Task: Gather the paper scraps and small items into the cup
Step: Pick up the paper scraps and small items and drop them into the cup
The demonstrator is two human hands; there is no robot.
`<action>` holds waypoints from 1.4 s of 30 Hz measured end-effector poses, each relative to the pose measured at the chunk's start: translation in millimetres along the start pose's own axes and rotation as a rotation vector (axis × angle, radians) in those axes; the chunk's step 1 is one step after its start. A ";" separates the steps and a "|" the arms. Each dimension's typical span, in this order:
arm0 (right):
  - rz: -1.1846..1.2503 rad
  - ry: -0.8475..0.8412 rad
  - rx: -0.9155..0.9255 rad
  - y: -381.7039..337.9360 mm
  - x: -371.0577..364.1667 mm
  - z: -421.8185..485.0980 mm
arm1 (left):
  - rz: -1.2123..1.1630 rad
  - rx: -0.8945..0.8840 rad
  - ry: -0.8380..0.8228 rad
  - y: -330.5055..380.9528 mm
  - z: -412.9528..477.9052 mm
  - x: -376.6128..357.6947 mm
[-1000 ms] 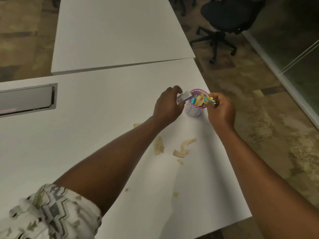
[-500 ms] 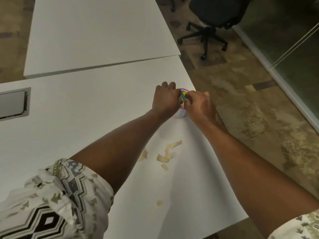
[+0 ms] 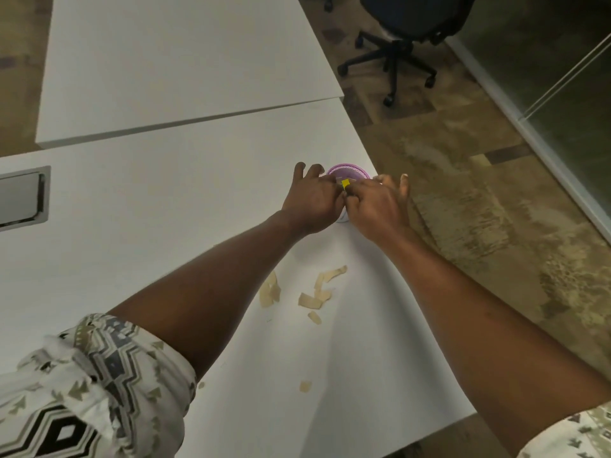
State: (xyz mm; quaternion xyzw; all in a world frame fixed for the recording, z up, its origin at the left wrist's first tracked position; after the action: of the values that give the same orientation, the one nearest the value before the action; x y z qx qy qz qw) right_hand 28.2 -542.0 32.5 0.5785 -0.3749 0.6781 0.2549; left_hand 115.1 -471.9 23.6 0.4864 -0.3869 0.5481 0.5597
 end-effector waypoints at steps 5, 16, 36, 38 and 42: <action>0.188 0.104 -0.014 2.4 21.0 -4.7 | -0.134 0.050 0.144 -6.1 -13.3 24.3; 0.485 0.051 -0.051 -14.1 32.8 -99.4 | -0.230 0.266 0.190 -22.4 -134.4 50.3; 0.326 -0.218 0.110 -30.7 -44.5 -319.3 | -0.262 0.235 -0.255 97.0 -426.2 -8.7; 0.281 -0.234 0.123 -30.0 -53.7 -328.2 | -0.244 0.233 -0.292 96.4 -426.0 -11.8; 0.213 -0.228 0.124 -31.6 -65.3 -323.6 | -0.209 0.259 -0.324 83.6 -410.5 -18.3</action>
State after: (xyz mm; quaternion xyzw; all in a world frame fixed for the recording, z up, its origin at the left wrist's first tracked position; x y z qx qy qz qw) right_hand -126.1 -257.6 -40.6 0.6234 -0.4180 0.6530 0.1009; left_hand -10.6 -84.8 -77.4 0.6732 -0.3456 0.4472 0.4769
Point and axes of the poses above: each hand's wrist, its own z-axis towards the middle knuckle, its own x-axis out of the back of the hand, y = z × x, the point moved 8 cm from there along z, towards the middle knuckle, and after that the axes turned 14 degrees about -x, right-handed, at the moved point
